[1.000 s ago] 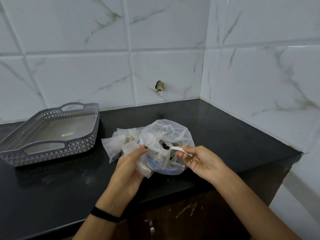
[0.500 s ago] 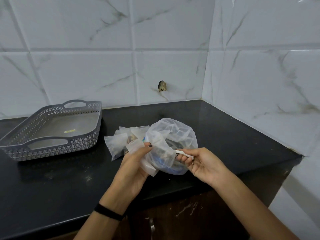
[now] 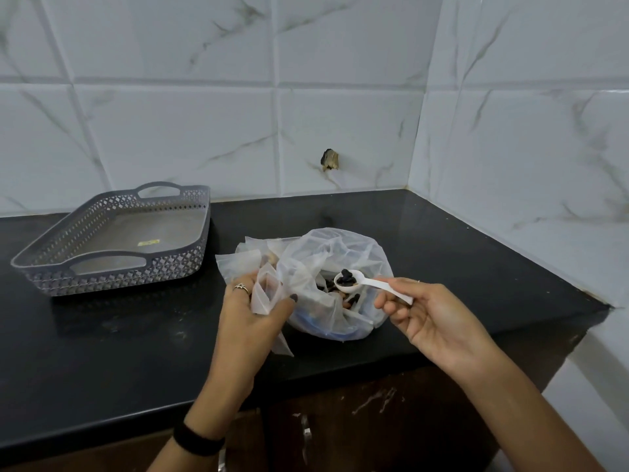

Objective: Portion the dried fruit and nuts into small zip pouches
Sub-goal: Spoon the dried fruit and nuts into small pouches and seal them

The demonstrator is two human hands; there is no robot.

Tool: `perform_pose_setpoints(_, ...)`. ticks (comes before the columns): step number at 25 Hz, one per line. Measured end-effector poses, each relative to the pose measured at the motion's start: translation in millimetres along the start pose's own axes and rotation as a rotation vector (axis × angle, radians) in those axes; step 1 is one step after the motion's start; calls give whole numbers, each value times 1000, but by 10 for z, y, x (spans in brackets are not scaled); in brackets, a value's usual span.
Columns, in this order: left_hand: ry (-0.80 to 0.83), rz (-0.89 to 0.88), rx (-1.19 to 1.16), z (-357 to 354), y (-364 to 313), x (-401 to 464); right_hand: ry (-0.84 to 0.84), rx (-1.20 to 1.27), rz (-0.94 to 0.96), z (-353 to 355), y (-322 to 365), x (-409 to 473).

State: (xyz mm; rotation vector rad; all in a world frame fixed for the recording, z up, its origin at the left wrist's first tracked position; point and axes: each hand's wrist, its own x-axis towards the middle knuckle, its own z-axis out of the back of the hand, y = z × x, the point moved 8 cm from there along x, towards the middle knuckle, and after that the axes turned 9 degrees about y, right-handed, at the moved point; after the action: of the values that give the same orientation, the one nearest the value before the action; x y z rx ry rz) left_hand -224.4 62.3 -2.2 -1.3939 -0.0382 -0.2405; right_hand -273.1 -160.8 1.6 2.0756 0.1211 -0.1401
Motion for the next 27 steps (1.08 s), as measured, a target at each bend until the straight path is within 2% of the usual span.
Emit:
perform_pose_setpoints(4, -29, -124, 204, -43, -75, -21, 77, 29, 19, -235, 83, -118)
perform_pose_setpoints(8, -67, -170, 313, -65, -107, -22, 190, 18, 3, -535, 22, -194)
perform_pose_setpoints(13, -75, -227, 313, -49, -161, -64, 233, -66, -16, -691, -98, -160)
perform_pose_setpoints(18, -72, -181, 294, -15, -133, -64, 185, -250, 42, -657, -35, -165)
perform_pose_setpoints(22, -72, -182, 339, -14, -150, -68, 219, -542, 113, -773, -4, -200)
perform_pose_setpoints(25, -76, -184, 315, -13, -143, -74, 270, -942, 259, -901, 15, -216)
perform_pose_setpoints(27, -74, -172, 274, -7, -118, -66, 265, -1265, 447, -1003, 37, -253)
